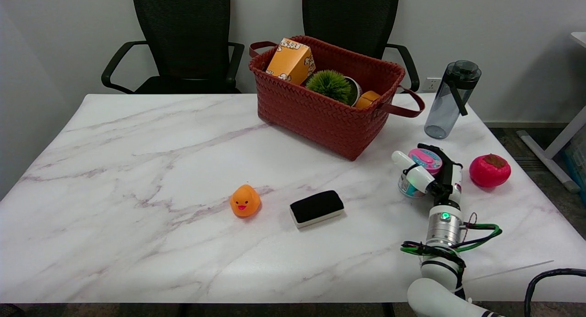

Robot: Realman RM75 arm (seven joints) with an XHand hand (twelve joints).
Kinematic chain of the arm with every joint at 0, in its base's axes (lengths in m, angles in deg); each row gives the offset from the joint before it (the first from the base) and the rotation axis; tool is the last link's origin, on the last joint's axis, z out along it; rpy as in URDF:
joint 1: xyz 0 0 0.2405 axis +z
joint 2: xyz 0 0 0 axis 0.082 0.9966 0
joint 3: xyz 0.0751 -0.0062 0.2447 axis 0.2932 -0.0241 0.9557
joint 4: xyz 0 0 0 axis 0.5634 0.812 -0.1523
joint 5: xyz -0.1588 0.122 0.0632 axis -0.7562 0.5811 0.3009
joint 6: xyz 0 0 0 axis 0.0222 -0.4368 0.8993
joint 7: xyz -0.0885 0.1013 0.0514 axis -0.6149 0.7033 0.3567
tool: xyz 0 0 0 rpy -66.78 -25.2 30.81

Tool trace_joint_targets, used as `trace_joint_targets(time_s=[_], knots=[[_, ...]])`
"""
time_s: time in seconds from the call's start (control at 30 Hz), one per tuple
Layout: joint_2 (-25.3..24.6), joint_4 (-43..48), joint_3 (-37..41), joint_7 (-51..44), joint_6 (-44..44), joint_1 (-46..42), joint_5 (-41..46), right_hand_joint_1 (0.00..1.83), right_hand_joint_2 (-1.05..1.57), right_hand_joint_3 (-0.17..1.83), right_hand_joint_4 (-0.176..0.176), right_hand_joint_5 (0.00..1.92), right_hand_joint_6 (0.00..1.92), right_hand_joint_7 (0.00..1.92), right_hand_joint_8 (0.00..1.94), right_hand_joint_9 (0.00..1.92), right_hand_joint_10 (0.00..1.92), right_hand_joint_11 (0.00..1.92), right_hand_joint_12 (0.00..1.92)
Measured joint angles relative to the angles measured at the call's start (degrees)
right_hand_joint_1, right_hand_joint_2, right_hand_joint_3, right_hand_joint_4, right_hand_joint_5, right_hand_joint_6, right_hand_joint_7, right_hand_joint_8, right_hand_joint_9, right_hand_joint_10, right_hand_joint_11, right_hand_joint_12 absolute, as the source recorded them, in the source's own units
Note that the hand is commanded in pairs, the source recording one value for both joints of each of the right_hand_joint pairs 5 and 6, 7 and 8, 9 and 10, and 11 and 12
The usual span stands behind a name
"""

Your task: Pick up the pink gum jar.

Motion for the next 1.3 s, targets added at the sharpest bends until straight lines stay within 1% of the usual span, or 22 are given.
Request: trace_joint_targets(time_s=[0.1,0.27,0.37,0.87,1.03,1.3], knots=[[0.0,0.0,0.0,0.5,0.0,0.0,0.0,1.07,0.75,-0.17,0.0,0.8,0.8,1.16,1.16,0.88,0.88,0.83,0.83],[0.0,0.1,-0.1,1.1,0.0,0.0,0.0,1.07,0.76,-0.17,0.0,0.9,0.9,1.18,1.18,0.9,0.9,0.86,0.86],[0.0,0.2,-0.1,1.3,0.0,0.0,-0.3,1.06,0.77,-0.17,0.0,0.92,0.92,1.18,1.18,0.91,0.91,0.88,0.88],[1.0,4.0,0.8,1.7,-0.8,0.0,-5.4,1.06,0.81,-0.17,0.0,0.93,0.93,1.2,1.2,0.93,0.93,0.95,0.95],[1.7,6.0,1.6,1.7,-0.9,0.0,-8.1,1.06,0.81,-0.17,0.0,0.92,0.92,1.2,1.2,0.93,0.93,1.03,1.03],[2.7,9.3,3.9,1.7,-0.7,0.1,-12.1,1.07,0.81,-0.17,0.0,0.91,0.91,1.2,1.2,0.94,0.94,1.09,1.09]])
